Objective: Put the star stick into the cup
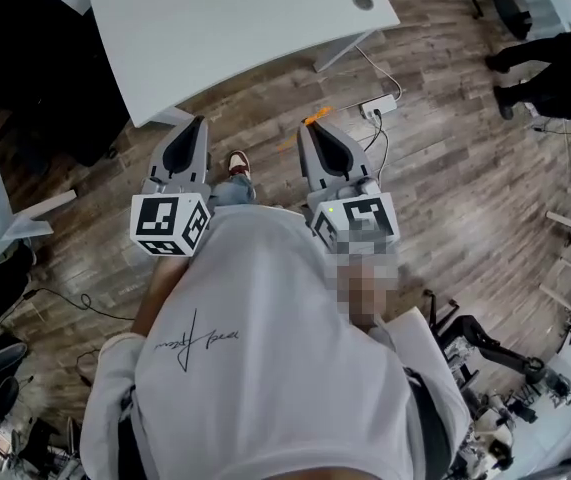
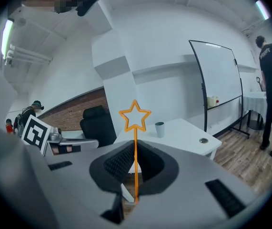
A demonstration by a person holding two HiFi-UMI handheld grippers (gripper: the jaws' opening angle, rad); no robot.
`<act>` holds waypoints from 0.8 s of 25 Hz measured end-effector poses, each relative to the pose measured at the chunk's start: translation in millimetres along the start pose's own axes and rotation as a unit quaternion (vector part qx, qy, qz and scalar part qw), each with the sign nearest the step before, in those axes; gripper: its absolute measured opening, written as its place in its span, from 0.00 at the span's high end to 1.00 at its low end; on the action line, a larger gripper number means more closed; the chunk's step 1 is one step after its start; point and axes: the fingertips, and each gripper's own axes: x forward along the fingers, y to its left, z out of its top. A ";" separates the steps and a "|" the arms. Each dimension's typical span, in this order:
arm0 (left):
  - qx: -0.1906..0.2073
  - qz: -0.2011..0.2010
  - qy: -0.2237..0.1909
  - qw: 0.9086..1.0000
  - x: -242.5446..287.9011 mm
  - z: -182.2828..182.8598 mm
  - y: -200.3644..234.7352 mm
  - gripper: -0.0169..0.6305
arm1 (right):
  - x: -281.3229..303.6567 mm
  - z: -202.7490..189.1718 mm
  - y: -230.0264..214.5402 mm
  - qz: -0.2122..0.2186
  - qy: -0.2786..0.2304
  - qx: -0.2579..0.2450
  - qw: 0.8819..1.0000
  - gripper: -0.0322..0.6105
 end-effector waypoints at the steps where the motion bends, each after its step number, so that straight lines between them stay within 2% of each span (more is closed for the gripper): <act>1: 0.000 -0.001 -0.002 1.000 2.9 3.0 5.7 0.96 | 6.7 1.9 1.4 0.001 0.000 -0.001 1.000 0.93; 12: -0.005 -0.016 -0.014 1.000 26.8 27.1 43.3 0.96 | 55.1 22.1 10.3 0.002 -0.003 -0.006 1.000 0.93; 20: -0.014 -0.003 -0.025 1.000 35.4 40.1 57.6 0.96 | 70.7 30.1 4.9 0.007 0.000 -0.012 1.000 0.93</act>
